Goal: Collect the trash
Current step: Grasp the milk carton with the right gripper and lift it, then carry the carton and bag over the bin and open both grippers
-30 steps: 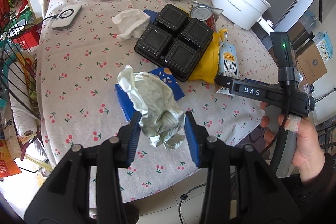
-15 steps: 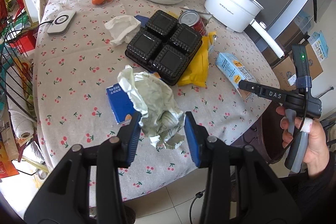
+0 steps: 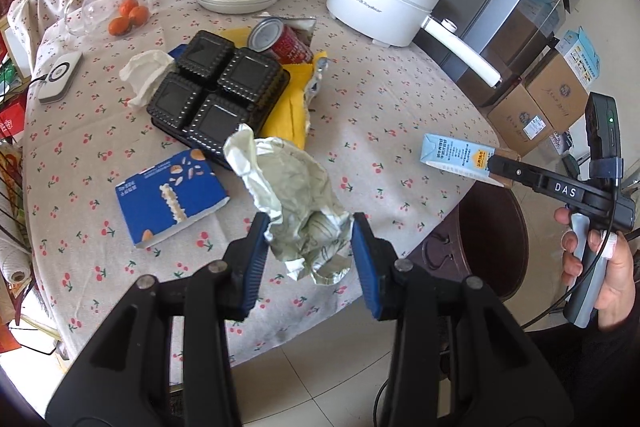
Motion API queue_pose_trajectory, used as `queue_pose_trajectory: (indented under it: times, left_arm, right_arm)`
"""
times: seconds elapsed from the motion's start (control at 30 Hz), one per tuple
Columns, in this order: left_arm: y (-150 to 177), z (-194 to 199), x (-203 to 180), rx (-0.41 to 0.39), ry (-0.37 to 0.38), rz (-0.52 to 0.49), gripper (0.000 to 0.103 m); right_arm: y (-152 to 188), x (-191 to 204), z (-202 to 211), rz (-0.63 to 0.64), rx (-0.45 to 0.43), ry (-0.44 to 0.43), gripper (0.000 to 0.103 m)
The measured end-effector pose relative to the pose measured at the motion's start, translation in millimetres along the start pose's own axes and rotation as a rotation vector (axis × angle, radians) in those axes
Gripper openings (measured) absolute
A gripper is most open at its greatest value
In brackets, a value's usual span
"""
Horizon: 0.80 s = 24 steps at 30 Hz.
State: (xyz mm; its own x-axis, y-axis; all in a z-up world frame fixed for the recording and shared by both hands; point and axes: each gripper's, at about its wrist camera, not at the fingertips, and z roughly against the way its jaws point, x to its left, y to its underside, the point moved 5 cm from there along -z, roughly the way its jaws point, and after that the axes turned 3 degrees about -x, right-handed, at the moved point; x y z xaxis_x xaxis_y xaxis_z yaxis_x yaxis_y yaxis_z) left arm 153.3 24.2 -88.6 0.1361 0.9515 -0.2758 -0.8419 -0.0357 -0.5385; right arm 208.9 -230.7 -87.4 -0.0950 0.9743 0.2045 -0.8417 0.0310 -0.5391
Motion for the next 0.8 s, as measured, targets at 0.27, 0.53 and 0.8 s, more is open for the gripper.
queue_pose_trajectory:
  times: [0.27, 0.53, 0.8]
  left_arm:
    - [4.7, -27.1, -65.8, 0.037, 0.062, -0.108, 0.043]
    - [12.8, -55.0, -128.8, 0.072, 0.125, -0.196, 0.043]
    - [25.5, -84.2, -182.9, 0.109, 0.188, -0.267, 0.043]
  right_arm:
    - [27.4, -60.0, 31.2, -0.076, -0.017, 0.030, 0.052]
    - [61.1, -139.5, 53.6, -0.177, -0.016, 0.107, 0.052]
    - [91.7, -189.6, 60.1, -0.237, 0.012, 0.155, 0.053]
